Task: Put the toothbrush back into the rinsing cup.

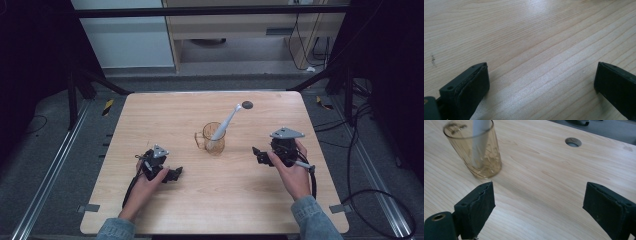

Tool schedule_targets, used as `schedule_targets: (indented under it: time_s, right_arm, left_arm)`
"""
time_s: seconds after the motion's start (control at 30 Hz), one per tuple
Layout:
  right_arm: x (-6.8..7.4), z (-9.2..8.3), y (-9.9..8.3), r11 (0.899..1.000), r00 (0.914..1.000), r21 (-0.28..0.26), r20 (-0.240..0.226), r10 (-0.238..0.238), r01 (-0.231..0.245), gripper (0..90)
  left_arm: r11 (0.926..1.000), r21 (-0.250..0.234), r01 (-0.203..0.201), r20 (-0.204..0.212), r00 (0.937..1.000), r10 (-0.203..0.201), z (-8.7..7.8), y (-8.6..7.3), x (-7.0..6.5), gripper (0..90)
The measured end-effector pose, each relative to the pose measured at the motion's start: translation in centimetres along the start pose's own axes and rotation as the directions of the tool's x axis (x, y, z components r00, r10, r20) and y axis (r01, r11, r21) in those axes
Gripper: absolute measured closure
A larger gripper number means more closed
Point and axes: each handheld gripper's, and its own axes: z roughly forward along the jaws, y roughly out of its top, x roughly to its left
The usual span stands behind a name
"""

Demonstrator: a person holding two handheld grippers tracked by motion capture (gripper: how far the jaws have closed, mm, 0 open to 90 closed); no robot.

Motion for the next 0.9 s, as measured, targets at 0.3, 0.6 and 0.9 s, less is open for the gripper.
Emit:
schedule_targets:
  time_s: [0.3,0.6,0.9]
  right_arm:
    - [-1.6,0.2,-2.1,0.999,0.9989,0.048,0.045,-0.013,0.01,13.2]
    - [-3.4,1.2,-4.1,0.995,0.9972,0.087,0.055,0.051,-0.055,12.8]
    - [-5.0,2.5,-5.9,0.98,0.9872,0.148,0.107,0.118,-0.133,12.2]
  left_arm:
    - [1.0,0.001,0.002,0.001,1.0,-0.002,0.0,0.0,0.0,0.0]
    - [1.0,0.0,0.0,0.0,1.0,0.0,0.0,0.0,0.0,0.0]
    - [1.0,0.0,-0.002,0.0,1.0,0.002,0.0,0.0,0.0,0.0]
